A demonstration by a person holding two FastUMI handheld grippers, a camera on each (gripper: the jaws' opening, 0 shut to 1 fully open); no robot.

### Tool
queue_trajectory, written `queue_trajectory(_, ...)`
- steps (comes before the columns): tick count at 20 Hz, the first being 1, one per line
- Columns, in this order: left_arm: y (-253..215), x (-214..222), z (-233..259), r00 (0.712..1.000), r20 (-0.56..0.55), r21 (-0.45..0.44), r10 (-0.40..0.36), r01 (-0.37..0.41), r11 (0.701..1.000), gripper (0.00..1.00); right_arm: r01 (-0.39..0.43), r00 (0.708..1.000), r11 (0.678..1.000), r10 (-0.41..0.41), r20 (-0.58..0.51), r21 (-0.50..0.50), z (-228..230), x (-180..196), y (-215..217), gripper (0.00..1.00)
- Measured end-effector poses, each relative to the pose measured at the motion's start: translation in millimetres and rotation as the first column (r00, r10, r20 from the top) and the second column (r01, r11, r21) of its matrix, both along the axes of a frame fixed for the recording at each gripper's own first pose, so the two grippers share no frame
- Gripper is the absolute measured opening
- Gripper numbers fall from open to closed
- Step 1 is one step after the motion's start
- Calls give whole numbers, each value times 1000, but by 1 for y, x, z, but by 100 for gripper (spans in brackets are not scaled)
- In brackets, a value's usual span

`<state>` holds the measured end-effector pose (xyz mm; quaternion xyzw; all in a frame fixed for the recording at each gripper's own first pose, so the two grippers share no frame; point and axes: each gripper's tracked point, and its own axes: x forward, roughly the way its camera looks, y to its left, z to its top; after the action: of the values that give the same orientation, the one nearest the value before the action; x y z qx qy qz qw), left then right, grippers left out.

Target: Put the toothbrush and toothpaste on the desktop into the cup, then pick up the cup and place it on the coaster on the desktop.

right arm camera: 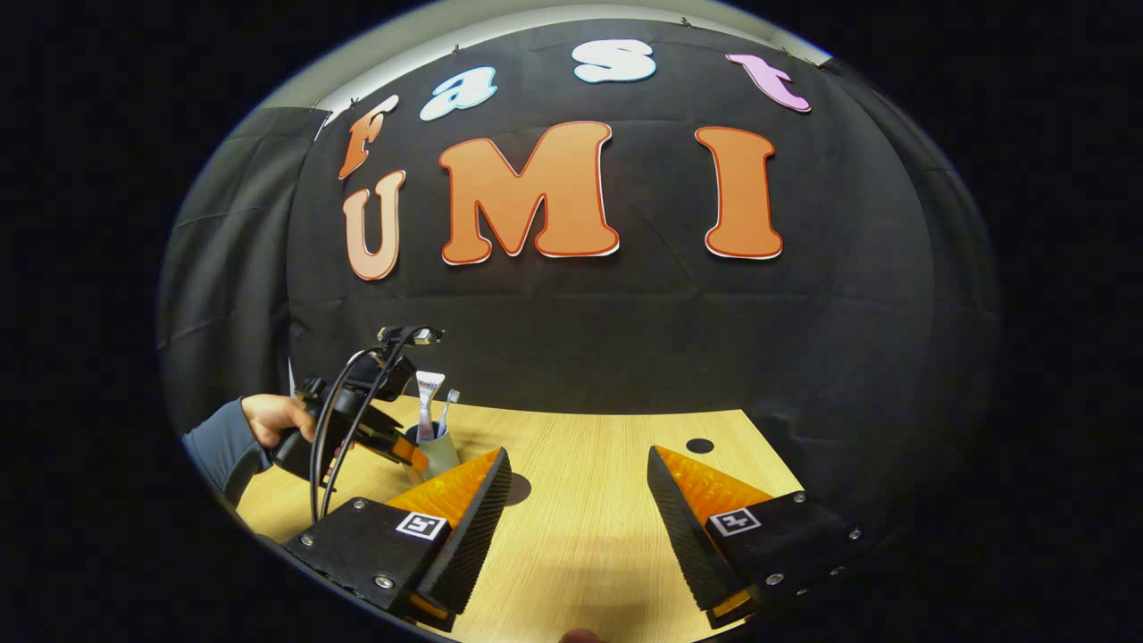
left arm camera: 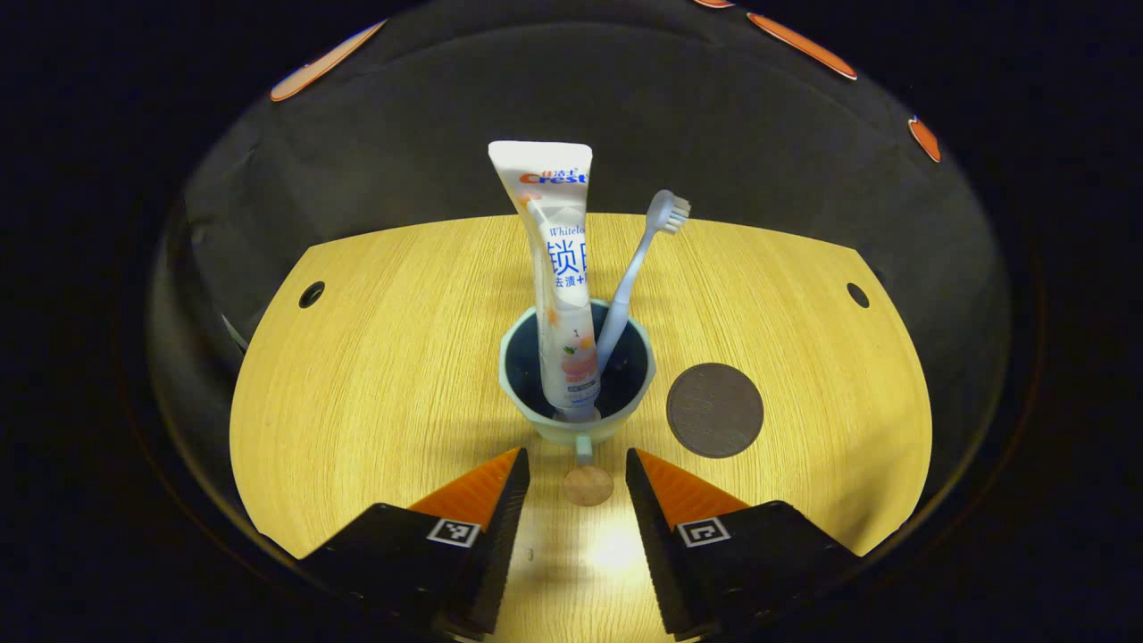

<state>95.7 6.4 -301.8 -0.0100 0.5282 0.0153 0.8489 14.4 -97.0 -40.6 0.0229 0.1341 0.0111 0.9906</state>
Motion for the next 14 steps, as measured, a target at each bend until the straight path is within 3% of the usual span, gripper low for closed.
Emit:
queue_trajectory(1,-3,2,-5,1000,-16,-5,0,0,1000,62,-8,1000,1000,8,-6,1,-3,-5,0,92)
queue_trajectory(2,-3,-1,-9,999,-43,15,14,-14,1000,53,-10,1000,1000,10,-12,2,-6,-9,0,92)
queue_trajectory(3,-3,0,-13,999,-50,23,21,-20,1000,56,-16,1000,1000,16,-15,3,-8,-12,0,92)
queue_trajectory(6,-1,2,-15,997,-67,42,35,-32,999,29,-20,1000,1000,20,-24,13,-15,-18,-1,92)
queue_trajectory(8,-5,1,-13,998,-48,15,32,-31,999,27,-22,999,999,22,-25,27,-17,-20,0,92)
queue_trajectory(9,-5,2,-13,999,-36,3,36,-35,999,32,-21,999,999,22,-28,34,-19,-21,0,92)
queue_trajectory(10,-5,0,-16,999,-30,-3,36,-36,999,23,-23,999,999,25,-33,40,-21,-22,1,92)
queue_trajectory(14,-6,-1,-15,999,-14,-14,38,-38,999,21,-22,999,999,24,-37,41,-24,-25,0,92)
